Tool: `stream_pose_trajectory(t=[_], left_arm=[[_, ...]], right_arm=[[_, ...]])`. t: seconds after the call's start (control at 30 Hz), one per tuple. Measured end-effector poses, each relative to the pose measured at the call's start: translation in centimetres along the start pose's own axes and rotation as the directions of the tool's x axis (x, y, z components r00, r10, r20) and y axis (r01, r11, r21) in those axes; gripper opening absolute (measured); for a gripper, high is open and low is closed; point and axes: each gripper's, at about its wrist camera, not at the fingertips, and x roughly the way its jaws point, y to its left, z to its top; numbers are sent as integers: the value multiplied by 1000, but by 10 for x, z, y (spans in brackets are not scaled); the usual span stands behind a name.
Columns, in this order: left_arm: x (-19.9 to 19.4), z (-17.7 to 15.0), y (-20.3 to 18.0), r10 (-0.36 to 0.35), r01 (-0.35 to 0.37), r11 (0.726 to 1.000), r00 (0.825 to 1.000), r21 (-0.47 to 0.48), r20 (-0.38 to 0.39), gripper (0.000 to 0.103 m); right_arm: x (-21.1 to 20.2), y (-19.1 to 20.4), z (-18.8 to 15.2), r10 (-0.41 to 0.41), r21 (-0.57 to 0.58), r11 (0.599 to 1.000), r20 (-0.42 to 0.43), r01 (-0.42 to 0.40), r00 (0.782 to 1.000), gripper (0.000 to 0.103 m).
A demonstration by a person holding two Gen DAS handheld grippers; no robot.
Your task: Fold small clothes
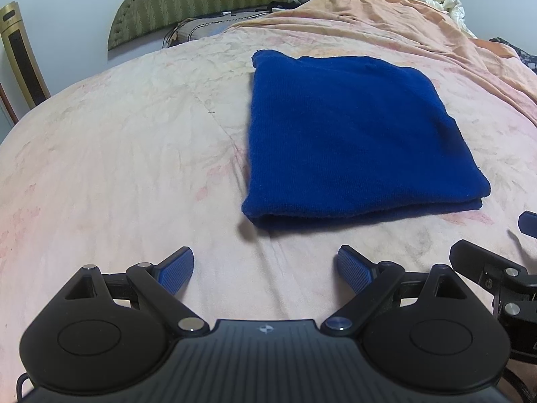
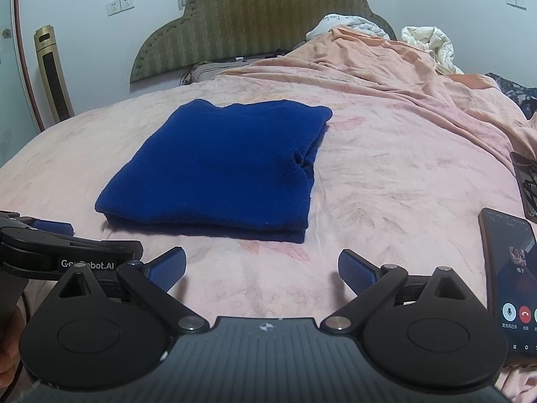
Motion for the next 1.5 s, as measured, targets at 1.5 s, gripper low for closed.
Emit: stream_pose_trajectory(t=[1.5], left_arm=[[-9, -4, 8, -13, 14, 1000, 1000, -24, 20, 94]], right_arm=[[-10, 11, -1, 6, -48, 999, 8, -6, 1000, 99]])
